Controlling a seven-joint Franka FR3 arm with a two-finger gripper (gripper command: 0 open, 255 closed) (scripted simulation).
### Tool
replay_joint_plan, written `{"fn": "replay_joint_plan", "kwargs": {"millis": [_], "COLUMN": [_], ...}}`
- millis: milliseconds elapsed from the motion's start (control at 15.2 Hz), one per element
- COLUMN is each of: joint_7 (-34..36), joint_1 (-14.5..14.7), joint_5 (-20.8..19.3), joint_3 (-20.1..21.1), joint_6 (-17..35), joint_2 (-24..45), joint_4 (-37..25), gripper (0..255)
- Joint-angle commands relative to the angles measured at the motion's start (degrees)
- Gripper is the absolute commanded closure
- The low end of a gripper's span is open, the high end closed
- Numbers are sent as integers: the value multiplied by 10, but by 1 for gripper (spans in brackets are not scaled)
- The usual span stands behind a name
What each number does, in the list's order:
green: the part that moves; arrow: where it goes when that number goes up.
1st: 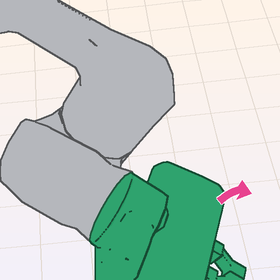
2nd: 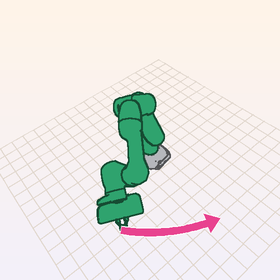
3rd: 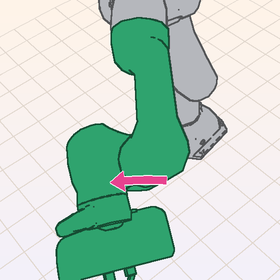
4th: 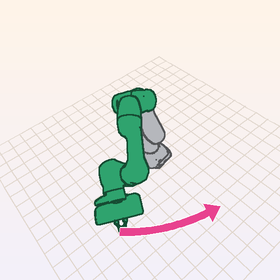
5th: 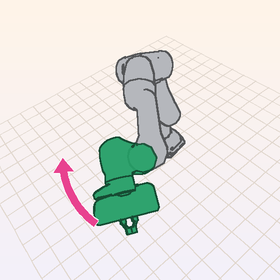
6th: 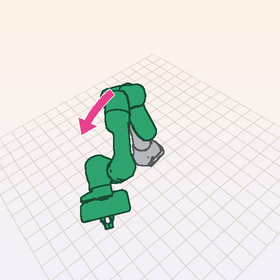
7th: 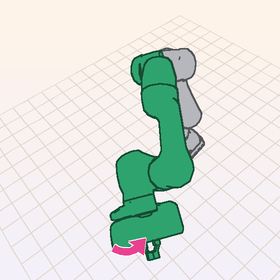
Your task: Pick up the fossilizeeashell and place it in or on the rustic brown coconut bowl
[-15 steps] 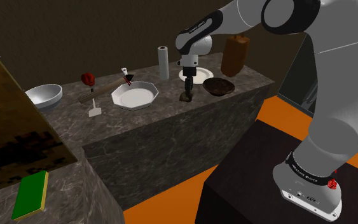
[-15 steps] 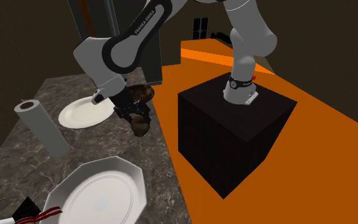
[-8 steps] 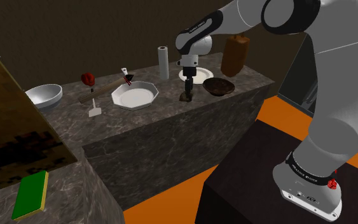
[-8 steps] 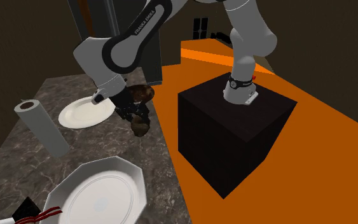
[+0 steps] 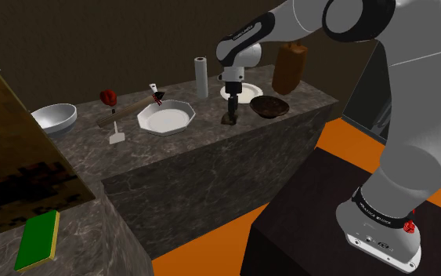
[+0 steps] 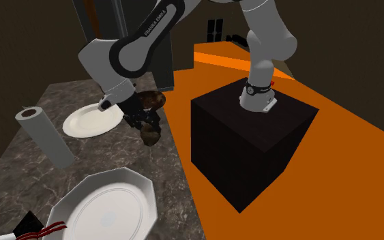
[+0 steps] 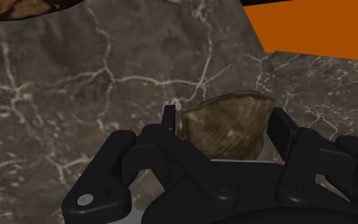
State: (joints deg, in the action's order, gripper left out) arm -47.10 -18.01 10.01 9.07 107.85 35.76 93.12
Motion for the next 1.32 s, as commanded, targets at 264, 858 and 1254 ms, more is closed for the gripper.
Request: {"fn": "replay_joint_plan", "kwargs": {"millis": [264, 858, 1254], "joint_7": [5, 15, 22], "joint_1": [-2, -4, -6], "joint_5": [1, 3, 5], "joint_3": [2, 4, 5], "joint_6": [-30, -81, -118], "joint_2": [-23, -56, -74], "joint_4": [-7, -27, -47], "gripper": [255, 255, 255]}}
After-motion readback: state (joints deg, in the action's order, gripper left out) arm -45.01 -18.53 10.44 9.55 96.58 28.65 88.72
